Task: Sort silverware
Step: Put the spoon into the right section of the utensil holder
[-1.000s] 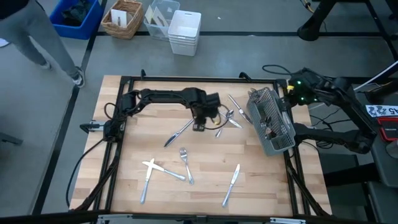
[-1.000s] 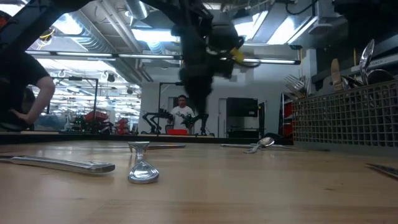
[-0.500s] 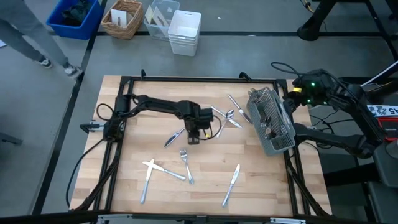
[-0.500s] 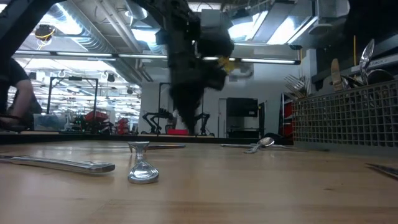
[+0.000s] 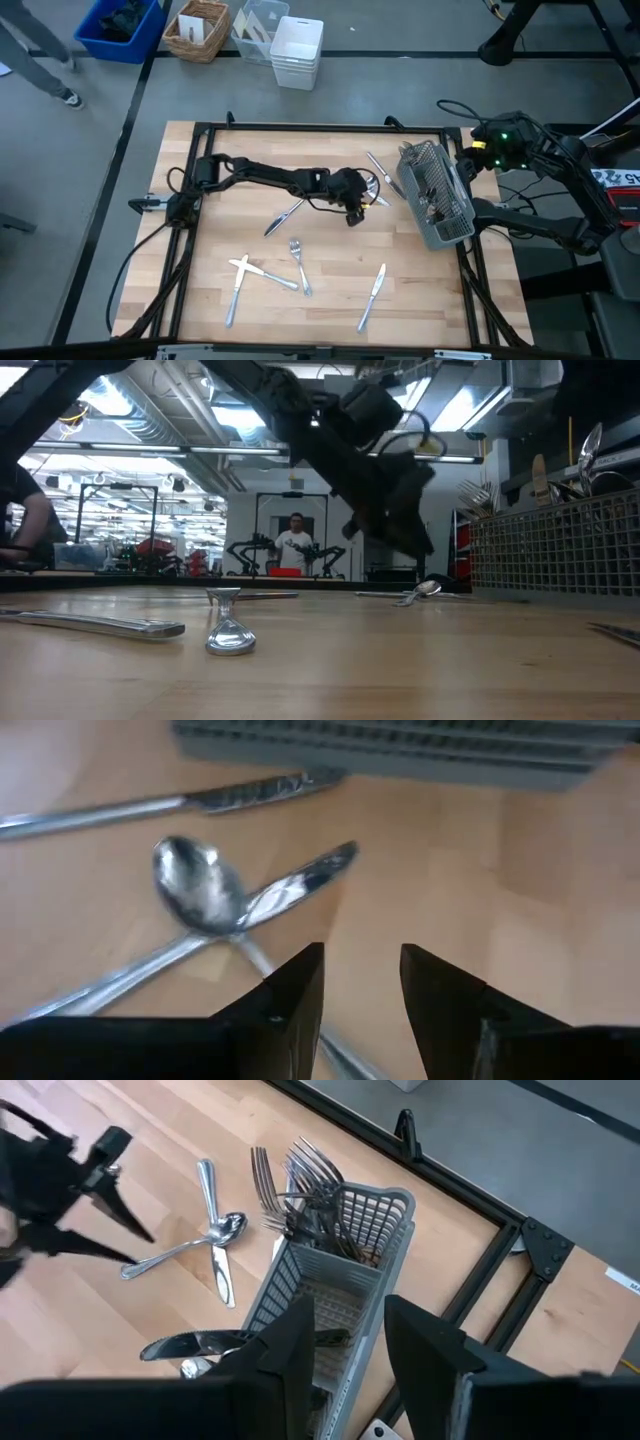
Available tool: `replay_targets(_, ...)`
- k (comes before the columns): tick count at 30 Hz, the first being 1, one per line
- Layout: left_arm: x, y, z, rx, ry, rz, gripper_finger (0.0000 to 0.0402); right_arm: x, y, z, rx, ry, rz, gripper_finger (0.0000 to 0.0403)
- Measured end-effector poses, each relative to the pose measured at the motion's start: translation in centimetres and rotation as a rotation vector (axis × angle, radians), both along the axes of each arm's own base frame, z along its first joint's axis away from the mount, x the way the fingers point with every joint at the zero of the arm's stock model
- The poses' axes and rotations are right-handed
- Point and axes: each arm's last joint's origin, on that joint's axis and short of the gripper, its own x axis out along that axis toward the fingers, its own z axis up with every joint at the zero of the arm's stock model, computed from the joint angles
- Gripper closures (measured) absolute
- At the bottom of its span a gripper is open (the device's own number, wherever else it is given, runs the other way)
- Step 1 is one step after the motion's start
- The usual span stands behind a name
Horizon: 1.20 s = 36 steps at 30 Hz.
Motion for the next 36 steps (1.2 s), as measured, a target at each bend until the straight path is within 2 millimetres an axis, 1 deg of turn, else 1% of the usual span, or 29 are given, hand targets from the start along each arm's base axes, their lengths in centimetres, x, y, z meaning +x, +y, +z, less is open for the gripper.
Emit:
replay_targets(6, 0.5, 1.1, -2.5, 0.007, 0.004, 0.112, 0.0275, 0.0, 0.0, 0.0, 0.001, 0.0, 0.0, 0.0276)
replay_targets(10, 0.9, 1.8, -4.1, 0.002, -0.005, 0.134, 0.0275, 0.0, 0.0, 0.0, 0.0, 0.001, 0.0, 0.0276)
replay_targets(16, 1.2, 2.2, -6.2, 0.015, -0.007, 0.15, 0.0275, 0.0, 0.0, 0.0, 0.001, 0.001, 0.0, 0.0276)
replay_targets(20, 1.4, 2.2, -7.0, 0.019, -0.004, 0.15, 0.0278, 0.0, 0.0, 0.0, 0.001, 0.001, 0.001, 0.0276)
replay_targets(23, 1.4, 1.9, -7.2, 0.048, 0.01, 0.131, 0.0305, 0.0, 0.0, 0.0, 0.001, 0.001, 0.001, 0.0276)
replay_targets(28, 1.5, 1.6, -7.2, 0.067, 0.015, 0.108, 0.0382, 0.0, 0.0, 0.0, 0.001, 0.001, 0.001, 0.0276)
replay_targets(30, 1.5, 1.6, -7.2, 0.06, 0.013, 0.11, 0.0389, 0.0, 0.0, 0.0, 0.001, 0.001, 0.001, 0.0276)
replay_targets(34, 1.5, 1.5, -7.2, 0.059, 0.013, 0.108, 0.0382, 0.0, 0.0, 0.0, 0.001, 0.001, 0.001, 0.0276)
replay_targets(36, 1.4, 1.4, -6.9, 0.053, 0.012, 0.101, 0.0389, 0.0, 0.0, 0.0, 0.001, 0.001, 0.001, 0.0276)
